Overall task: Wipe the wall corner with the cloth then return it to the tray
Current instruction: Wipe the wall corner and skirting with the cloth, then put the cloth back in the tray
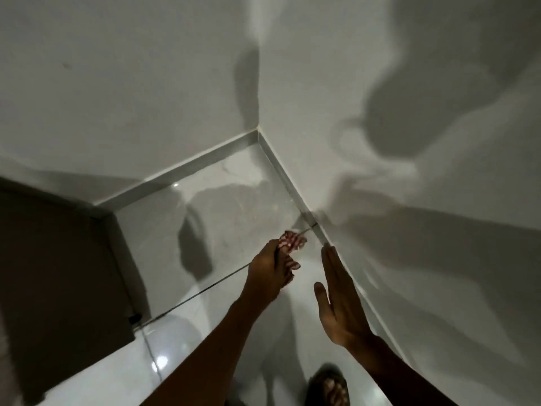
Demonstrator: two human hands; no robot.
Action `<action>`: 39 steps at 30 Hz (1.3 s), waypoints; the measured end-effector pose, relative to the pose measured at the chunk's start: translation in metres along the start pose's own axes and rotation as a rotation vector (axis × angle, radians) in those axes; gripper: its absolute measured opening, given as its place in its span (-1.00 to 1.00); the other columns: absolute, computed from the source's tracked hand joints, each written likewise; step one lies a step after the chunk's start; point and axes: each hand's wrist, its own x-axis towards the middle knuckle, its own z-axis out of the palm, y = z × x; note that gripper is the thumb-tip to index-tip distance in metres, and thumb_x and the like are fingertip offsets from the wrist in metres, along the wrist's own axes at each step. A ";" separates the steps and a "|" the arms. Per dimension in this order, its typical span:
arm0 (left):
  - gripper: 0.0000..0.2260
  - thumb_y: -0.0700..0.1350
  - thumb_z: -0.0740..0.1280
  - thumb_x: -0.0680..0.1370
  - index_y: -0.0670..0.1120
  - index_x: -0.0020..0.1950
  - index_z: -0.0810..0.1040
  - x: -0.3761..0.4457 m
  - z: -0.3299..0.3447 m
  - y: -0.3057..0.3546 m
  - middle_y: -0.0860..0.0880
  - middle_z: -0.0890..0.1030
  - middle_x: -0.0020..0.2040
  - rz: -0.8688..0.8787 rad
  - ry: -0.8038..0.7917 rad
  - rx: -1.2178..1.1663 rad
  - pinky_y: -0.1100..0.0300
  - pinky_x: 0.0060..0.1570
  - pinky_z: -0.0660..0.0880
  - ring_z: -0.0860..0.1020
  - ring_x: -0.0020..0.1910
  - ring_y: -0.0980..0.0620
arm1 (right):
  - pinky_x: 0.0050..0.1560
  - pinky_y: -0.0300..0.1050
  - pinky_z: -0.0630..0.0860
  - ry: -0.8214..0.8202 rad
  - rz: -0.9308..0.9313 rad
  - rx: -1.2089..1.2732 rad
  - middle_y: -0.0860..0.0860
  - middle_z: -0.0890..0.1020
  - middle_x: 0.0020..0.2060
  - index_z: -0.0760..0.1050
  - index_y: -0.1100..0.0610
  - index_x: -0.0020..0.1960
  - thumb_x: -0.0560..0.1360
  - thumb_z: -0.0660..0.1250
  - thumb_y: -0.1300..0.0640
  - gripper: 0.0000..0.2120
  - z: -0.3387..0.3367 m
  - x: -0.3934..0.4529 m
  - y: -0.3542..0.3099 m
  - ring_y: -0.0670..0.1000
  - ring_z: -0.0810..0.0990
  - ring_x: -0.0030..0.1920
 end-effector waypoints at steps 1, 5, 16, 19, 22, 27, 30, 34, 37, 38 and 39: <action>-0.76 -0.07 0.16 0.81 -0.17 0.24 0.56 -0.019 -0.007 0.015 -0.28 0.73 -0.04 0.005 0.043 -0.022 0.30 -0.31 0.63 0.75 -0.19 0.22 | 0.78 -0.28 -0.08 0.010 -0.028 -0.023 0.04 0.07 0.83 0.03 0.19 0.82 0.76 0.05 -0.08 -0.29 -0.015 -0.005 -0.019 -0.12 -0.05 0.83; -0.78 -0.02 0.15 0.81 -0.08 0.26 0.54 -0.098 -0.054 0.089 -0.11 0.75 0.00 0.048 0.166 -0.044 0.11 -0.14 0.74 0.79 -0.03 0.11 | 0.82 -0.09 0.03 -0.002 -0.065 -0.067 0.06 0.05 0.84 -0.04 0.16 0.83 0.75 0.01 -0.10 -0.28 -0.073 -0.026 -0.114 -0.04 -0.02 0.85; -0.83 0.05 0.17 0.79 0.08 0.22 0.55 -0.284 -0.223 0.204 0.02 0.72 -0.04 0.049 0.465 -0.336 0.21 -0.20 0.69 0.72 -0.10 0.06 | 0.79 -0.25 -0.05 -0.110 -0.237 0.024 -0.08 0.08 0.84 0.02 0.08 0.84 0.72 0.05 -0.07 -0.28 -0.129 -0.076 -0.380 -0.10 -0.01 0.84; -0.72 0.13 0.15 0.77 0.02 0.27 0.56 -0.317 -0.294 0.190 -0.14 0.71 0.07 0.061 0.555 -0.376 0.13 -0.12 0.72 0.74 0.02 -0.17 | 0.80 -0.25 -0.02 -0.090 -0.316 0.049 0.00 0.14 0.84 0.09 0.16 0.82 0.72 0.08 -0.01 -0.30 -0.098 -0.079 -0.449 -0.03 0.06 0.84; -0.71 0.08 0.11 0.78 -0.02 0.27 0.54 -0.343 -0.359 0.158 -0.10 0.69 0.08 0.088 0.655 -0.225 -0.03 0.01 0.72 0.71 0.06 -0.12 | 0.81 -0.11 0.07 -0.102 -0.367 0.035 0.12 0.18 0.82 0.12 0.26 0.80 0.74 0.12 0.03 -0.32 -0.049 -0.080 -0.500 0.06 0.12 0.84; -0.77 0.02 0.10 0.81 -0.01 0.21 0.52 -0.384 -0.456 0.100 0.06 0.63 -0.07 0.102 0.706 -0.183 0.26 -0.13 0.60 0.64 -0.11 0.15 | 0.81 0.03 0.17 -0.190 -0.452 0.043 0.24 0.18 0.80 0.14 0.36 0.76 0.80 0.09 -0.07 -0.31 0.052 -0.096 -0.568 0.19 0.17 0.82; -0.70 0.02 0.07 0.81 -0.12 0.31 0.51 -0.395 -0.500 0.061 0.05 0.63 -0.08 0.040 0.710 -0.140 0.32 -0.26 0.57 0.64 -0.19 0.19 | 0.79 0.13 0.20 -0.211 -0.444 0.031 0.30 0.23 0.77 0.17 0.41 0.73 0.78 0.14 -0.02 -0.31 0.105 -0.099 -0.600 0.27 0.20 0.79; -0.60 0.02 0.16 0.74 -0.12 0.54 0.39 -0.395 -0.538 0.013 -0.14 0.68 0.22 -0.087 0.748 0.233 0.26 -0.14 0.67 0.74 0.04 -0.08 | 0.79 0.26 0.21 -0.251 -0.466 -0.173 0.31 0.27 0.75 0.21 0.39 0.73 0.74 0.28 0.03 -0.29 0.159 -0.088 -0.607 0.30 0.22 0.78; -0.45 -0.12 0.22 0.74 -0.17 0.72 0.19 -0.380 -0.553 -0.028 -0.27 0.43 0.63 -0.101 0.661 0.468 -0.28 0.49 0.50 0.50 0.53 -0.28 | 0.80 0.29 0.19 -0.307 -0.465 -0.348 0.29 0.21 0.77 0.15 0.36 0.76 0.73 0.24 -0.06 -0.24 0.203 -0.074 -0.591 0.29 0.20 0.79; -0.42 -0.03 0.14 0.74 -0.19 0.74 0.16 -0.369 -0.555 -0.045 -0.26 0.33 0.70 -0.102 0.592 0.524 -0.32 0.62 0.35 0.35 0.66 -0.27 | 0.80 0.30 0.18 -0.323 -0.462 -0.398 0.30 0.18 0.77 0.14 0.35 0.77 0.73 0.22 -0.09 -0.23 0.219 -0.069 -0.582 0.30 0.18 0.80; -0.38 0.07 0.02 0.73 -0.19 0.75 0.11 -0.358 -0.556 -0.062 -0.23 0.21 0.75 -0.117 0.497 0.580 -0.31 0.71 0.19 0.18 0.75 -0.22 | 0.80 0.32 0.17 -0.337 -0.454 -0.429 0.31 0.16 0.78 0.12 0.35 0.77 0.73 0.20 -0.11 -0.21 0.236 -0.064 -0.571 0.31 0.16 0.80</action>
